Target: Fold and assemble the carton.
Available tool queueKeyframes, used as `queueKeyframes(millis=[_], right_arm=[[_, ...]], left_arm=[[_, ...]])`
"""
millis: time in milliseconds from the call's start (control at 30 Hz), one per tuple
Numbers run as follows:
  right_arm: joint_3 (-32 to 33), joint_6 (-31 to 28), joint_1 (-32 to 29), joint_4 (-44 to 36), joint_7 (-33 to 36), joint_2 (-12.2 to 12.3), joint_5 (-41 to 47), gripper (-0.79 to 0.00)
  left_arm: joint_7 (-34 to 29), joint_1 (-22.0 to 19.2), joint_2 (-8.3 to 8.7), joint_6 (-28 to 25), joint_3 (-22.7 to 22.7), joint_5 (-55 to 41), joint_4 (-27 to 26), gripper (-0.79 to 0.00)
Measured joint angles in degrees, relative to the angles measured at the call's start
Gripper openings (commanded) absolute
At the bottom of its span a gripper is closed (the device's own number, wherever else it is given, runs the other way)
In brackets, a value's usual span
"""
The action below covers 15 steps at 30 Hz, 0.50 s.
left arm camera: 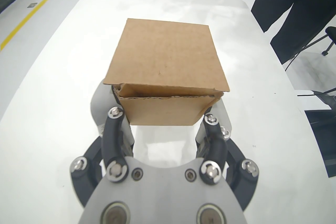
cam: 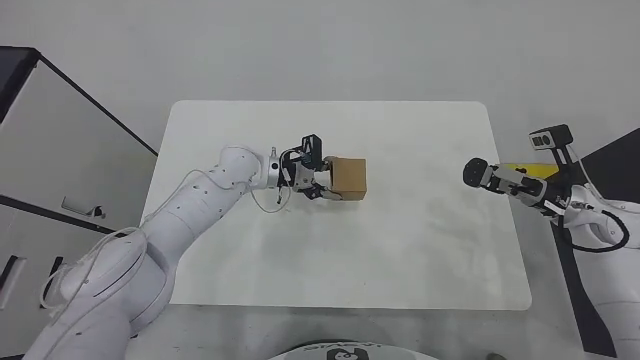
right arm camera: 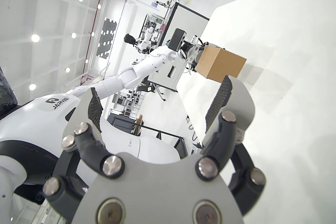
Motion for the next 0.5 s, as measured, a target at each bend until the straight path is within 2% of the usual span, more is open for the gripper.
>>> queueKeyframes(millis=[133,300,500], right_arm=[[0.0,0.0,0.0,0.0,0.0,0.0,0.0,0.0],[0.0,0.0,0.0,0.0,0.0,0.0,0.0,0.0],[0.0,0.0,0.0,0.0,0.0,0.0,0.0,0.0]], left_arm=[[-0.02,0.02,0.0,0.03,-0.02,-0.01,0.01,-0.785],[-2.41,1.38,-0.05,2.47,-0.96,-1.36,0.37,-0.785],[-2.04,1.91,-0.97,2.83,-0.62,-1.16,2.56,-0.785]])
